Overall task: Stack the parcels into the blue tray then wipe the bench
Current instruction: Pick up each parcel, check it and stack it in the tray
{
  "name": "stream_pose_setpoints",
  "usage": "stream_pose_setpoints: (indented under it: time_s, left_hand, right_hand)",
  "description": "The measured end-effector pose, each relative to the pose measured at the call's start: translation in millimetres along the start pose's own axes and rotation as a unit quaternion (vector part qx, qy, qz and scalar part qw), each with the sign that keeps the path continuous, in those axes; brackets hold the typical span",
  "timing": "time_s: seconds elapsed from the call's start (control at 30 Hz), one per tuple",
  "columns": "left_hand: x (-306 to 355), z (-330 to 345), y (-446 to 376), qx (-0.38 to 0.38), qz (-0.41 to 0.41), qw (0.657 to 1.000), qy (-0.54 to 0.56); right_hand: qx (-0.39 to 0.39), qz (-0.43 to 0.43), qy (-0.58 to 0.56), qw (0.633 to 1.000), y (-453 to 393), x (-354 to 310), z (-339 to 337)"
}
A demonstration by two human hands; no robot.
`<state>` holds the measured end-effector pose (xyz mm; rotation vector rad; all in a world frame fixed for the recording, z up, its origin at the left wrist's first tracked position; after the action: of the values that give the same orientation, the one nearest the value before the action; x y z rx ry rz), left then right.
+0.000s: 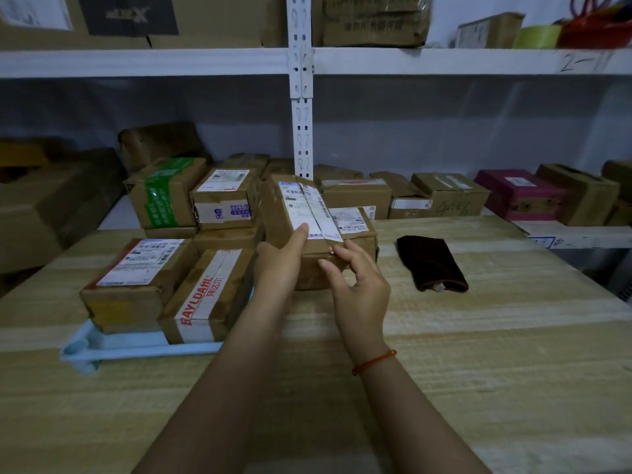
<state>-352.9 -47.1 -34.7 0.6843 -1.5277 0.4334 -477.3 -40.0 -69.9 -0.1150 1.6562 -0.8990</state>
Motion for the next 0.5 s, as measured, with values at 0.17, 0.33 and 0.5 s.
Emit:
stream_pose_setpoints:
  time_s: [0.17,0.33,0.5]
  left_hand:
    - [-4.8,2.7,-3.3,-0.04,-0.045,0.998,0.025]
    - [-7.9,4.7,-5.8,-0.07,-0.072,0.995,0.026]
    - [-6.5,2.5,-2.6,-0.003,-0.005,1.0,-0.014]
  right_hand:
    - [0.043,-0.007,-0.033,0.999,-0.9,-1.1,-3.1]
    - [0.047,-0.019,-0.041,0.998,-2.4,-1.5,-5.1]
    - [0.024,0.001,-0.036,0.999,1.3,2.9,-3.4]
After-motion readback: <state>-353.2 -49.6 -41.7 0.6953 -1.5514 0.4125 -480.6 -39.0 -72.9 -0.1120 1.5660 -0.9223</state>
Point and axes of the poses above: each hand's wrist, its own y-axis away from the middle knuckle, its own z-axis out of the palm, x = y × z, the point moved 3 cm from there along -y, towards the middle knuckle, and after that the axes turned 9 degrees about x, right-handed, at the moved point
